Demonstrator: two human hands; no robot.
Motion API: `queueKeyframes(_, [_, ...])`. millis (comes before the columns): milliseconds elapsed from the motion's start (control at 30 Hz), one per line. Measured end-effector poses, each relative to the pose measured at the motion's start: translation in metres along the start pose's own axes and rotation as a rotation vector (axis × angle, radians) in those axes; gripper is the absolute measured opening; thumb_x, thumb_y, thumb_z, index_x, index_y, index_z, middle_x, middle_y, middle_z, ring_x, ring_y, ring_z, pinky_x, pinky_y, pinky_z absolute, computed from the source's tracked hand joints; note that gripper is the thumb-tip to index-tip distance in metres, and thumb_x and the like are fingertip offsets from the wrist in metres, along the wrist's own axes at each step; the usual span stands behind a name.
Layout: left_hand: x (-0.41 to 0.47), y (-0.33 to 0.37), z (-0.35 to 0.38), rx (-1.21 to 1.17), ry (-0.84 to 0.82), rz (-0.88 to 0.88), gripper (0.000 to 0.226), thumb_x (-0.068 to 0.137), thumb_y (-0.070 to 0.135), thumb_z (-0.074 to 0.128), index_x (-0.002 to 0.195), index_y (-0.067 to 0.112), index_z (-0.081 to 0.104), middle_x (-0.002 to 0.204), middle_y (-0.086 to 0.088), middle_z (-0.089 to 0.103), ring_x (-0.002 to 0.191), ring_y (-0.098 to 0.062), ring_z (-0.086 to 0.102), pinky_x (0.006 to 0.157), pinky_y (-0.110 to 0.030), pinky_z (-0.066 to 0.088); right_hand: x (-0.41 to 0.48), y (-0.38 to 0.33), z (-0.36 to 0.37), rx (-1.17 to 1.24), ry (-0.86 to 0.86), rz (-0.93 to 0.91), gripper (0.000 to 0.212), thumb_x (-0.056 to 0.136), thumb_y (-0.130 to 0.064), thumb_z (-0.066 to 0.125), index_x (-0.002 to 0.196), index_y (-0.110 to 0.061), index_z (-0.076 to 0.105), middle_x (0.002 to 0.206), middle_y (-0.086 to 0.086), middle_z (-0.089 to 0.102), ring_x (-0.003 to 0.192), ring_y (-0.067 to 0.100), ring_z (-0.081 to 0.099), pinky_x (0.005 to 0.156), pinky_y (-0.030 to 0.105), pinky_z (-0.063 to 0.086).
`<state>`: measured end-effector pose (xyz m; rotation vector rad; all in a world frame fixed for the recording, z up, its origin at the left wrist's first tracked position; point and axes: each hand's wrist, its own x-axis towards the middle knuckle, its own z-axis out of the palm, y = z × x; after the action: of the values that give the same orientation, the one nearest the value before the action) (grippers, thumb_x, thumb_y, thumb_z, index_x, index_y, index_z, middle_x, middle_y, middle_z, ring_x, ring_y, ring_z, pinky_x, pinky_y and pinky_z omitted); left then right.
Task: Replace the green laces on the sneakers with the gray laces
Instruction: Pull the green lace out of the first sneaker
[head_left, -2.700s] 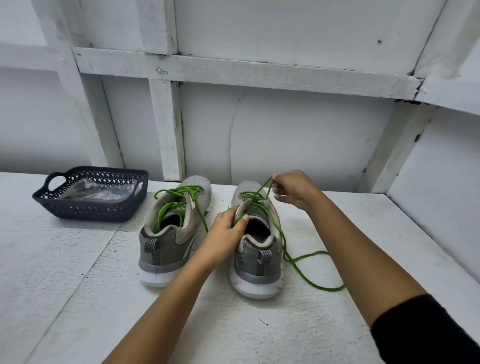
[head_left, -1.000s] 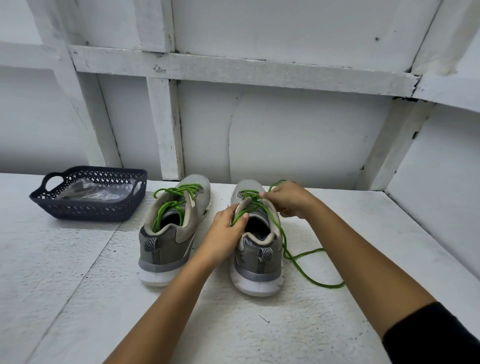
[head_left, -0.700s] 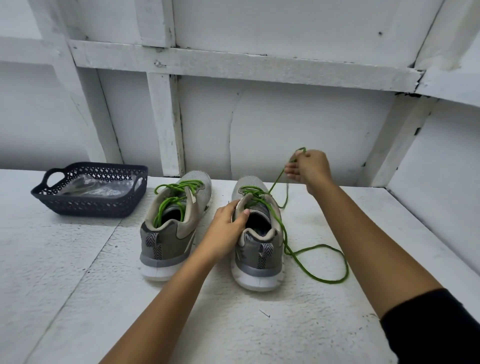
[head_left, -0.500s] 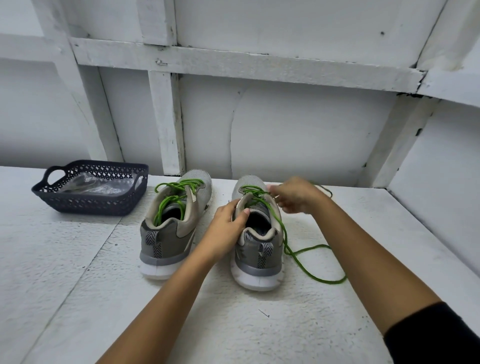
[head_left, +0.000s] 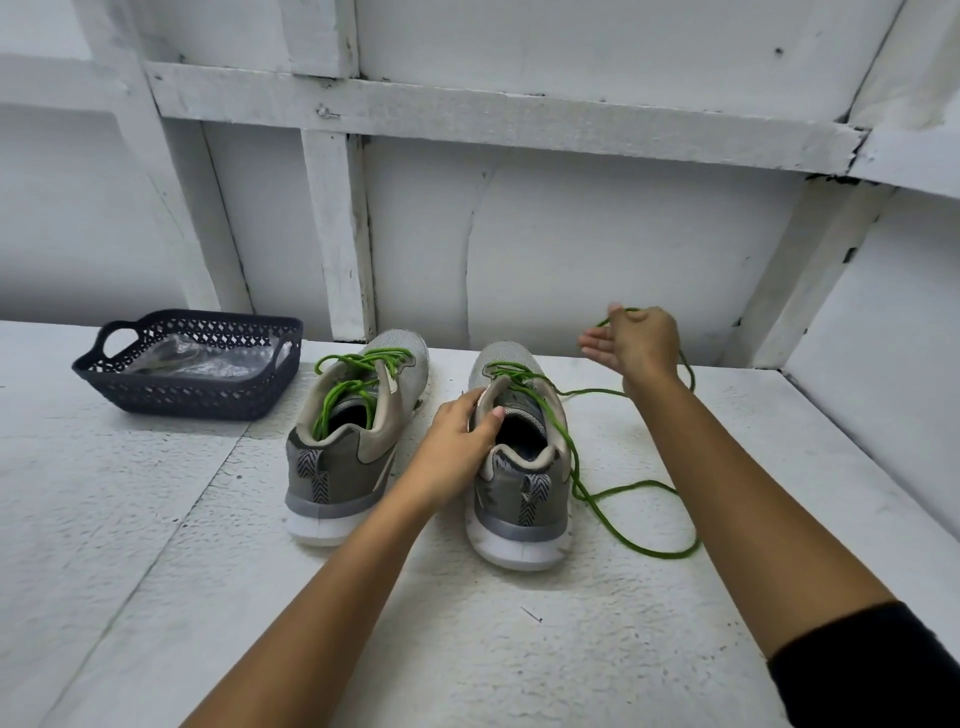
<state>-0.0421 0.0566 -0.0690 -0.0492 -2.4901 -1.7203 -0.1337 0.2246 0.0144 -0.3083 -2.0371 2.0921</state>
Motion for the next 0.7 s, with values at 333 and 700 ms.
queueKeyframes(333, [0.039,0.039,-0.014,0.215,0.088,-0.116,0.026,0.1,0.021,0.037,0.098,0.011,0.061,0.099,-0.012,0.062,0.092,-0.022,0.055,0.084,-0.033,0.044,-0.056,0.053,-0.003,-0.439,-0.242,-0.186,0.029,0.094,-0.04,0.051,0.08,-0.017,0.064,0.076,-0.003,0.063,0.075,0.013,0.058,0.07,0.029,0.047])
queueKeyframes(700, [0.074,0.064,-0.029,0.406,-0.247,-0.206,0.013,0.089,0.007,0.056,0.089,0.015,0.066,0.068,0.003,0.061,0.063,-0.005,0.059,0.06,-0.025,0.05,-0.077,0.066,-0.003,-0.38,-0.214,-0.238,0.031,0.094,-0.032,0.052,0.116,-0.015,0.067,0.111,0.002,0.068,0.104,0.015,0.059,0.08,0.021,0.04])
